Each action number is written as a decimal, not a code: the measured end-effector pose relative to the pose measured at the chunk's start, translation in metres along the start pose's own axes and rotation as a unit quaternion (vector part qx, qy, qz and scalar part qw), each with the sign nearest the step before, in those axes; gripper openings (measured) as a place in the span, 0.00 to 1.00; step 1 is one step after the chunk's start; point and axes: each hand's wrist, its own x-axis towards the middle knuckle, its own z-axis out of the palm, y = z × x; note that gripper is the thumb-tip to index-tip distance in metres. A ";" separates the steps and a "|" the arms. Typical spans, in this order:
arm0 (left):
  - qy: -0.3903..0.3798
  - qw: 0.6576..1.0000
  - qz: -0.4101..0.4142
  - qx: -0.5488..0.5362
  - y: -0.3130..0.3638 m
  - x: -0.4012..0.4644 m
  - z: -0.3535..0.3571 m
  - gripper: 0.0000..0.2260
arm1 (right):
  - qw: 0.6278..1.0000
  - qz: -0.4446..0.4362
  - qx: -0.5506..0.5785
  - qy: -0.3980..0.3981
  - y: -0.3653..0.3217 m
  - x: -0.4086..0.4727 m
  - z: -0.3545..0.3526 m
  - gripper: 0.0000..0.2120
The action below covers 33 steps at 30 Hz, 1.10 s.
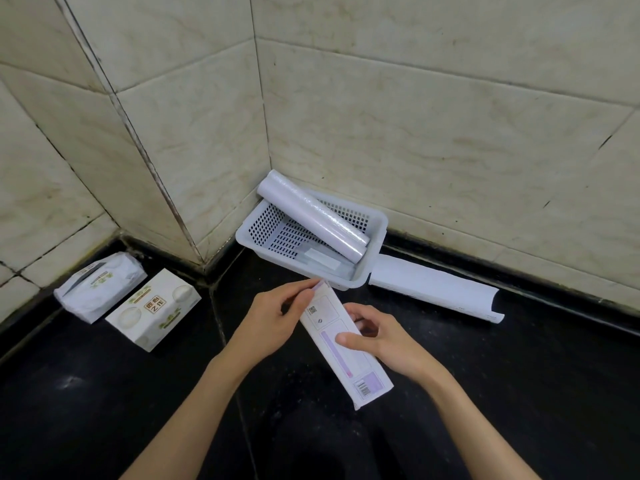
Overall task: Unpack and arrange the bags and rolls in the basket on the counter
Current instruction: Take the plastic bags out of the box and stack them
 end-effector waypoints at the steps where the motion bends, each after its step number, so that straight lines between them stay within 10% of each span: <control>1: 0.004 1.000 -0.009 -0.009 0.001 0.001 -0.003 0.11 | 1.000 0.002 0.006 -0.004 0.000 -0.001 -0.001 0.16; 15: -0.025 1.000 0.009 -0.006 0.007 -0.003 -0.007 0.12 | 1.000 -0.009 0.023 -0.008 0.002 -0.004 -0.002 0.18; 26: 0.174 0.964 -0.182 -0.090 0.002 0.019 -0.020 0.14 | 0.996 -0.030 0.057 -0.064 -0.003 -0.005 -0.002 0.24; 30: 0.258 0.962 -0.055 0.071 0.008 0.005 -0.011 0.06 | 0.999 -0.001 0.002 0.032 0.005 -0.001 0.001 0.24; 33: 0.146 0.977 0.043 0.148 0.014 -0.008 0.007 0.08 | 0.995 0.000 -0.040 0.088 0.010 0.000 0.003 0.25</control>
